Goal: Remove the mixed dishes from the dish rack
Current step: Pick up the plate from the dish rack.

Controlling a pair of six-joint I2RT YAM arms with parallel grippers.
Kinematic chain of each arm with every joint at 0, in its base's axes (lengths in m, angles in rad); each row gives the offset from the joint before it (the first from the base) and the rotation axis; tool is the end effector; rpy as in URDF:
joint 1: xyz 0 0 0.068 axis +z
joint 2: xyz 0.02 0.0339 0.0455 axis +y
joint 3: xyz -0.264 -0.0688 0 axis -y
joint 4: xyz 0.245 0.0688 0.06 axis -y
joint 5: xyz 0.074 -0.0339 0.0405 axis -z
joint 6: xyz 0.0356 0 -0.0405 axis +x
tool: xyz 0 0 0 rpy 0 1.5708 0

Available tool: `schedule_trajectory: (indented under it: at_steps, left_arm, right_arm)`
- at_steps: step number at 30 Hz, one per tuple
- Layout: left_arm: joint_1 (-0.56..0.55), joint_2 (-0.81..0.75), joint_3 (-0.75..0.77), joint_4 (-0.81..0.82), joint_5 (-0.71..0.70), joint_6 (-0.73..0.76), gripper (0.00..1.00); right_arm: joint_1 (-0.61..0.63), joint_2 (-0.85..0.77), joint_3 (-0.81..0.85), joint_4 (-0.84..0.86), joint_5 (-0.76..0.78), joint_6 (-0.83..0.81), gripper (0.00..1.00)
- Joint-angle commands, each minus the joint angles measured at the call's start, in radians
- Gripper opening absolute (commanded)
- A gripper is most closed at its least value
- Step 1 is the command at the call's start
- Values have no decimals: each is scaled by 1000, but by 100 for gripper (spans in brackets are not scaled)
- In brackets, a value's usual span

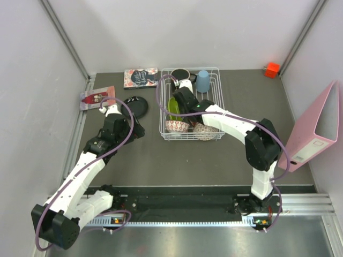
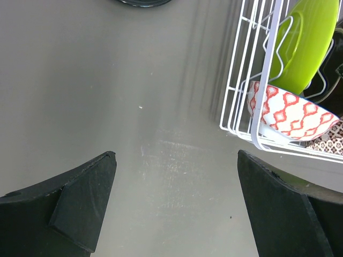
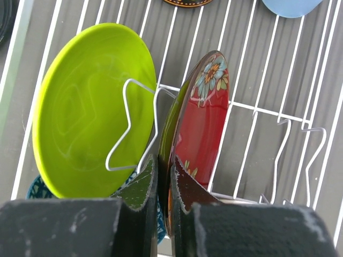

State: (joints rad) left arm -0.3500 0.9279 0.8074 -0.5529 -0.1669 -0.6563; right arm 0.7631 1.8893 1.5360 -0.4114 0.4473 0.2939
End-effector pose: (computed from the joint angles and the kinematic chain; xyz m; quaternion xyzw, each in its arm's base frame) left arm 0.1875 -0.0622 0.2869 -0.1727 0.8819 -0.1426 0.4149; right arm 0.3213 0.2860 0.2623 -0.1239 0.8926 0.0167 0.4331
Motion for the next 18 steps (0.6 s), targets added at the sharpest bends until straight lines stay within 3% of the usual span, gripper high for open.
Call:
schedule_trajectory:
  at_steps: [1, 18]
  left_arm:
    - [-4, -1, -1, 34, 15, -8, 99]
    - [-4, -11, -11, 31, 24, -9, 99]
  right_arm:
    - [-10, -117, 45, -35, 51, -90, 0]
    - [-10, -179, 125, -98, 50, -113, 0]
